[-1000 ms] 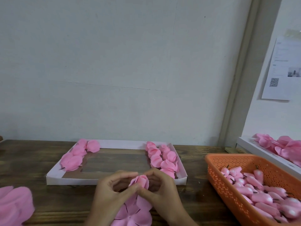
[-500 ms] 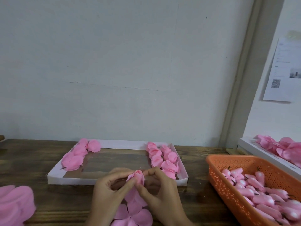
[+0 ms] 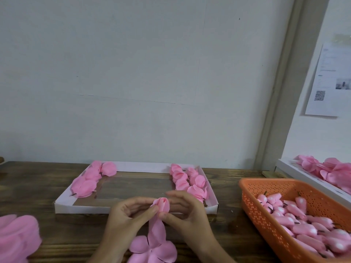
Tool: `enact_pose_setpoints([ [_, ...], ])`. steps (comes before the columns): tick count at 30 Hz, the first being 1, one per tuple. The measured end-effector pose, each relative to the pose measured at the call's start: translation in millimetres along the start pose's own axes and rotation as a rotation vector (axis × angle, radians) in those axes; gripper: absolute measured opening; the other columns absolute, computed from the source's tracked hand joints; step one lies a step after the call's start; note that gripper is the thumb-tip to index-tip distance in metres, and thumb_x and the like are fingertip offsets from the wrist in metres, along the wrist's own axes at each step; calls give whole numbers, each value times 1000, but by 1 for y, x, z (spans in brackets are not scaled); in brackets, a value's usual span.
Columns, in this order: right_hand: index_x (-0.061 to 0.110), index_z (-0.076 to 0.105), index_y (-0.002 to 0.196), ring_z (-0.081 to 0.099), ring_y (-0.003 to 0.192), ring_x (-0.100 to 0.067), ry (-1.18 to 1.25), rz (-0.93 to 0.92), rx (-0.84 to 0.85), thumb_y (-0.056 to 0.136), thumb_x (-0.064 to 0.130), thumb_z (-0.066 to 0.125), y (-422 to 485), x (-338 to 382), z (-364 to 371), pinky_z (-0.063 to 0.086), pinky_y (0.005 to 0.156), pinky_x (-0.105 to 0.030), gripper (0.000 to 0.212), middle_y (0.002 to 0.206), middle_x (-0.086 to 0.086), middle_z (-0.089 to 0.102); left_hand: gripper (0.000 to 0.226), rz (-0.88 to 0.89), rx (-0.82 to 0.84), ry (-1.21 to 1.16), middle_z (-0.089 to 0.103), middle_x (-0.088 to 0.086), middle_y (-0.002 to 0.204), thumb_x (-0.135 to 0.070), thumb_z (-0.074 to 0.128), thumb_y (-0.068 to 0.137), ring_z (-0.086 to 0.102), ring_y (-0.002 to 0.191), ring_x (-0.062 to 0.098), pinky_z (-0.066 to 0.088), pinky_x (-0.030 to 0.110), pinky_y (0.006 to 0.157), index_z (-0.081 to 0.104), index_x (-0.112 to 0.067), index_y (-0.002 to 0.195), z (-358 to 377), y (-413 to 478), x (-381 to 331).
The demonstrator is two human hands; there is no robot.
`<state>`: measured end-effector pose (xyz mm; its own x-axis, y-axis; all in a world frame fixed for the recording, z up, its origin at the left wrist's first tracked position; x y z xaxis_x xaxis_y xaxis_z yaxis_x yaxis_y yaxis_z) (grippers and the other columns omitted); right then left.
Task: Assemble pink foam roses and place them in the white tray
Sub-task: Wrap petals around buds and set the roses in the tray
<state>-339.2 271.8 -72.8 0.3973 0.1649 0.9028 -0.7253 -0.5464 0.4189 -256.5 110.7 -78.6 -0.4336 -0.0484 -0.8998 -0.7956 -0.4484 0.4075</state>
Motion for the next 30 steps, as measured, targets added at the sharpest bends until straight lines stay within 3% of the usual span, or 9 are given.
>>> enact_pose_setpoints([
  [2,11,74,117,77,105,-23,47,1,44,84,5,85,0,-1,3,61,88,-30,35,110,-4,80,25,-5,8,15,81,15,90,8,80,75,79,85,21,59,18,72,85,-14,86,0,0,2],
  [4,10,75,116,76,107,-24,78,-9,46,86,5,83,0,-3,5,60,90,-29,31,111,-7,80,24,6,12,23,81,13,93,5,80,76,79,89,20,59,18,74,86,-15,88,1,-2,1],
  [10,23,77,104,77,105,-25,155,-15,-23,85,8,84,4,-2,-2,60,86,-29,25,109,-8,80,43,-77,36,61,81,5,108,9,77,83,76,104,18,58,19,82,75,-14,120,-1,-4,11],
  [19,7,70,120,72,112,-29,274,64,-4,94,9,76,5,-5,-6,57,90,-33,27,117,-16,76,31,-315,58,-14,80,8,109,-6,78,86,75,107,23,62,35,86,74,-8,117,-2,-1,18],
  [22,6,69,120,72,112,-30,296,65,9,93,12,78,5,-2,-6,58,89,-34,29,118,-17,75,26,-337,23,-82,78,23,106,-4,76,87,73,103,33,55,46,92,76,2,112,-6,1,20],
  [24,9,71,118,73,112,-31,258,54,9,92,10,78,5,-1,-7,58,89,-33,26,116,-15,76,22,-362,-30,-170,73,35,102,1,74,86,66,93,36,57,40,83,75,12,105,-8,2,20],
  [26,11,74,113,74,109,-29,192,34,19,91,5,78,6,-1,-6,59,88,-32,23,114,-12,77,19,-371,-120,-221,73,34,97,4,74,83,64,88,34,61,28,67,76,14,100,-9,3,21],
  [27,10,75,112,74,108,-28,164,22,32,91,2,78,6,-1,-5,60,87,-32,23,113,-11,78,16,-360,-154,-221,74,33,97,3,76,82,66,87,35,62,29,67,78,11,96,-8,3,22],
  [30,5,73,116,73,112,-28,144,-18,101,90,-2,76,4,1,0,60,91,-35,27,117,-10,77,8,-281,-197,-123,78,23,94,-9,82,80,75,90,35,60,43,87,84,-6,88,-7,1,21],
])
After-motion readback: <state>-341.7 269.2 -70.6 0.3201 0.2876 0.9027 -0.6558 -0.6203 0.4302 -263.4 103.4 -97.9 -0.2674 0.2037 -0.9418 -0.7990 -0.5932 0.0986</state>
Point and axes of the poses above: each hand's wrist, its own y-axis towards the middle knuckle, its own z-axis out of the palm, x = y × z, the point moved 2 cm from there along y, towards the middle knuckle
